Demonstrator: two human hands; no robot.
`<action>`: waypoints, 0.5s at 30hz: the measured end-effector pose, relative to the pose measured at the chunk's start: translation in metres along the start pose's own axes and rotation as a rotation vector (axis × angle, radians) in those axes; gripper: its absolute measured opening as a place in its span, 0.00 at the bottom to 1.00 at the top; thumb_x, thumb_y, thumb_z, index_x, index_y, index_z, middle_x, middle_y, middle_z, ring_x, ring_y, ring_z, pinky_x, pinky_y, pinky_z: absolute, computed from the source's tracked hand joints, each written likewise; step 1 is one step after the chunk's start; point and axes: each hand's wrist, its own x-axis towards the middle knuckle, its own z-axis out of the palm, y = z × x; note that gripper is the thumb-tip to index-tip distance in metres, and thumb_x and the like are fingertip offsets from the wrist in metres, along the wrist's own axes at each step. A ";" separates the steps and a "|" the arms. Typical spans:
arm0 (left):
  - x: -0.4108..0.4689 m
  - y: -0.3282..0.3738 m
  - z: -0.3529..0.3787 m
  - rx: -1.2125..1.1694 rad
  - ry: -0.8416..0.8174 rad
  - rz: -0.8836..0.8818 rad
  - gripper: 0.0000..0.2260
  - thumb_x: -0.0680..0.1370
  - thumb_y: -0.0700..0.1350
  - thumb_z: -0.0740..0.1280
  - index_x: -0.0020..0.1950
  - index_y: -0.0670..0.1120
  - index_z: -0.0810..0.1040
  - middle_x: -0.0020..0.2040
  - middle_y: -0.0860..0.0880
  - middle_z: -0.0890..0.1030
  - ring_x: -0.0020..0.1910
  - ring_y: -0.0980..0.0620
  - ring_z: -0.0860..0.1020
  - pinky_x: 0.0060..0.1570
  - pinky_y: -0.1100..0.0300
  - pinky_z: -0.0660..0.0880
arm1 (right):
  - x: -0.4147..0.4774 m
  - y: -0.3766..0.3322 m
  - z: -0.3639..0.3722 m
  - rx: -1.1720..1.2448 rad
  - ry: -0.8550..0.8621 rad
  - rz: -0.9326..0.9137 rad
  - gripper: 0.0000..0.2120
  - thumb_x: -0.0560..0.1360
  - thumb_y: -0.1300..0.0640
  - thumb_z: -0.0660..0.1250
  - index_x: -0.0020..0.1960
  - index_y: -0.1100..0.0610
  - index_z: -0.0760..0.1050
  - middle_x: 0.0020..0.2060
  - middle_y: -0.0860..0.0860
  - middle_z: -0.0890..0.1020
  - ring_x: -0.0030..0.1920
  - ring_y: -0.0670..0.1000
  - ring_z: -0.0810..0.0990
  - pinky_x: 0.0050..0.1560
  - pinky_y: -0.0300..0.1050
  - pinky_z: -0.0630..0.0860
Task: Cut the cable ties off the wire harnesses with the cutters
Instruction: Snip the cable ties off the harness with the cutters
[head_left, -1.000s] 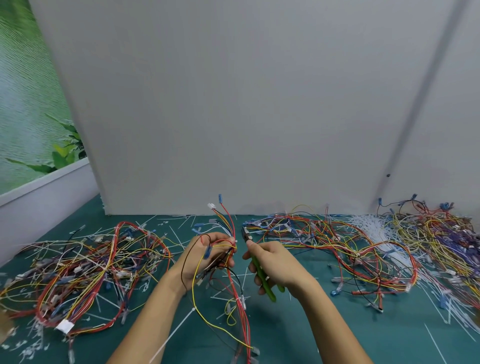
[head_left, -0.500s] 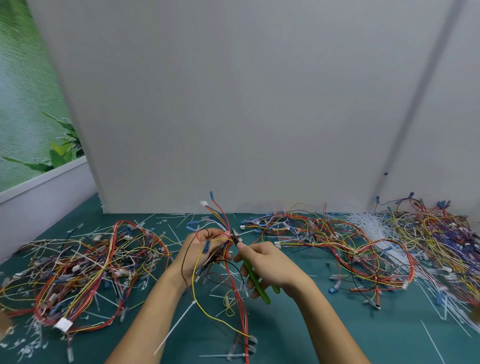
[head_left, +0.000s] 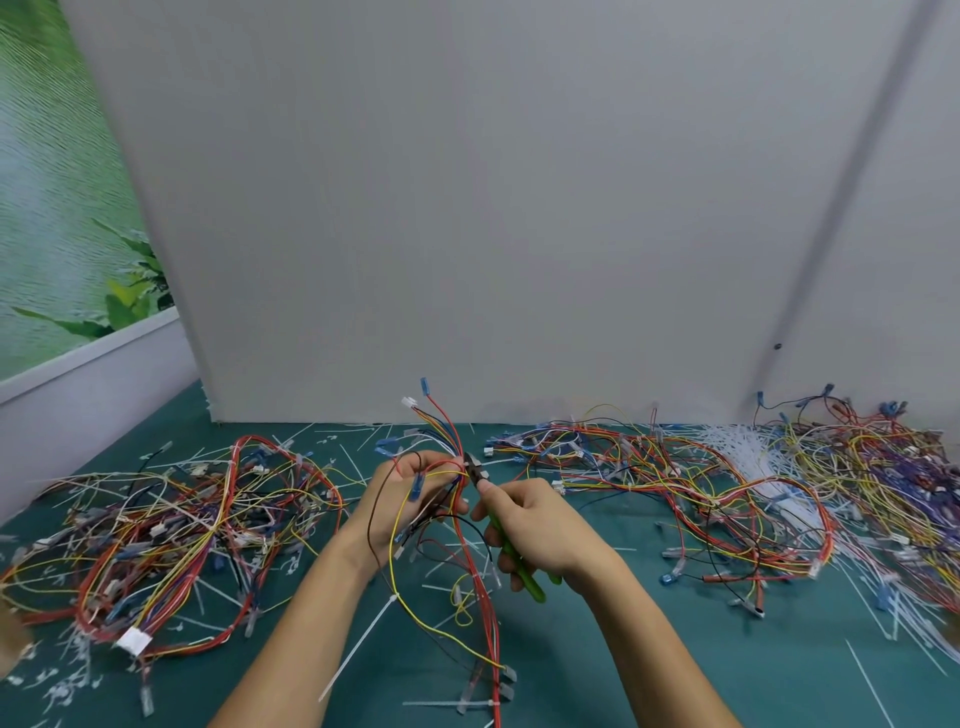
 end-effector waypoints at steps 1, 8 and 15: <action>0.000 0.000 0.000 -0.003 -0.002 0.002 0.11 0.77 0.41 0.71 0.57 0.37 0.81 0.49 0.38 0.85 0.36 0.44 0.84 0.34 0.61 0.79 | 0.000 -0.001 0.000 0.003 0.003 0.000 0.21 0.86 0.43 0.57 0.53 0.58 0.80 0.37 0.54 0.78 0.28 0.49 0.78 0.30 0.47 0.81; 0.000 0.000 -0.001 -0.006 0.005 0.018 0.11 0.77 0.41 0.72 0.56 0.37 0.81 0.48 0.37 0.85 0.36 0.44 0.84 0.33 0.61 0.78 | 0.000 -0.001 0.006 -0.017 0.052 -0.002 0.22 0.86 0.44 0.57 0.51 0.60 0.79 0.35 0.54 0.76 0.27 0.48 0.77 0.28 0.46 0.79; -0.003 0.004 0.002 0.036 -0.023 0.118 0.09 0.74 0.45 0.73 0.49 0.40 0.84 0.39 0.38 0.83 0.32 0.46 0.82 0.34 0.60 0.78 | 0.005 0.003 0.015 -0.172 0.211 0.028 0.24 0.85 0.44 0.56 0.49 0.63 0.78 0.29 0.52 0.75 0.25 0.54 0.79 0.29 0.57 0.82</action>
